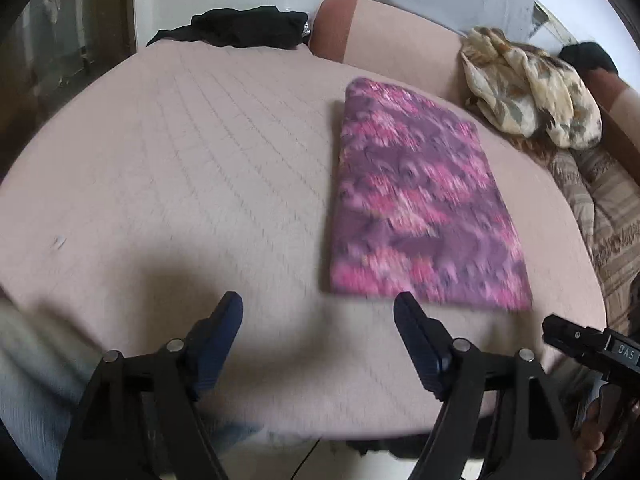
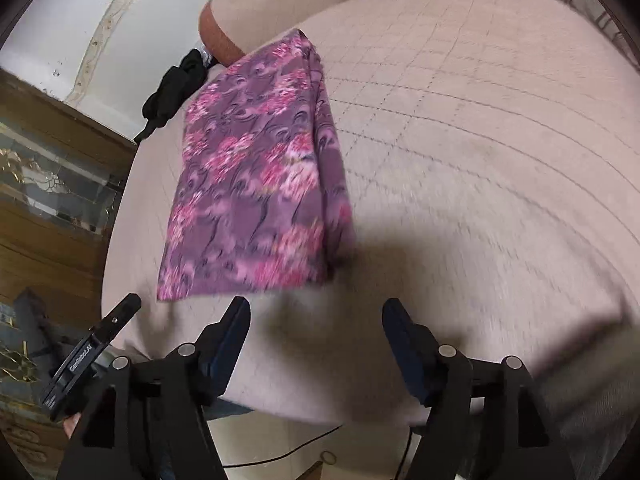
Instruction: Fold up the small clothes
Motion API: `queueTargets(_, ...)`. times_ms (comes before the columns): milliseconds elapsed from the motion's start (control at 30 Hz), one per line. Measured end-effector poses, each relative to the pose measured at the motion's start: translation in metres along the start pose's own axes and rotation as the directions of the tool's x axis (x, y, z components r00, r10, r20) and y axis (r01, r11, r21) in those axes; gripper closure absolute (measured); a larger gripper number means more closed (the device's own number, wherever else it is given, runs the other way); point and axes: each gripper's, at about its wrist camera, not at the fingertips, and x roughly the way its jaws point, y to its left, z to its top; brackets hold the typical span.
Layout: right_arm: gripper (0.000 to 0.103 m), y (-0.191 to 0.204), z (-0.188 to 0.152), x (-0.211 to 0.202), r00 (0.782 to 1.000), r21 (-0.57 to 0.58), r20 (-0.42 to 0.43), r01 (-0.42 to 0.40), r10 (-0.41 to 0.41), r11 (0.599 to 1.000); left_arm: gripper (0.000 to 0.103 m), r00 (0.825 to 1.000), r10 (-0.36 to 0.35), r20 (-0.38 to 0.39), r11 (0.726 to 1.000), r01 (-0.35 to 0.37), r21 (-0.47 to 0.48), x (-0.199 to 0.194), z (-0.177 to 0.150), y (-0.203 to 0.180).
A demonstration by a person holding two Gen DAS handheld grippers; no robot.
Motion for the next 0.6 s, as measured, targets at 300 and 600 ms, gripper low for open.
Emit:
queueTargets(300, 0.02, 0.04, -0.062, -0.05, 0.973, -0.075, 0.162, 0.177, -0.163, 0.981, 0.016, 0.979, 0.166, 0.119, 0.981, -0.176, 0.08, -0.072, -0.042, -0.024)
queueTargets(600, 0.019, 0.082, -0.078, -0.12, 0.98, -0.075, 0.187, 0.078, -0.062, 0.994, 0.016, 0.98, 0.139, 0.14, 0.978, -0.158, 0.135, -0.14, -0.036, -0.034)
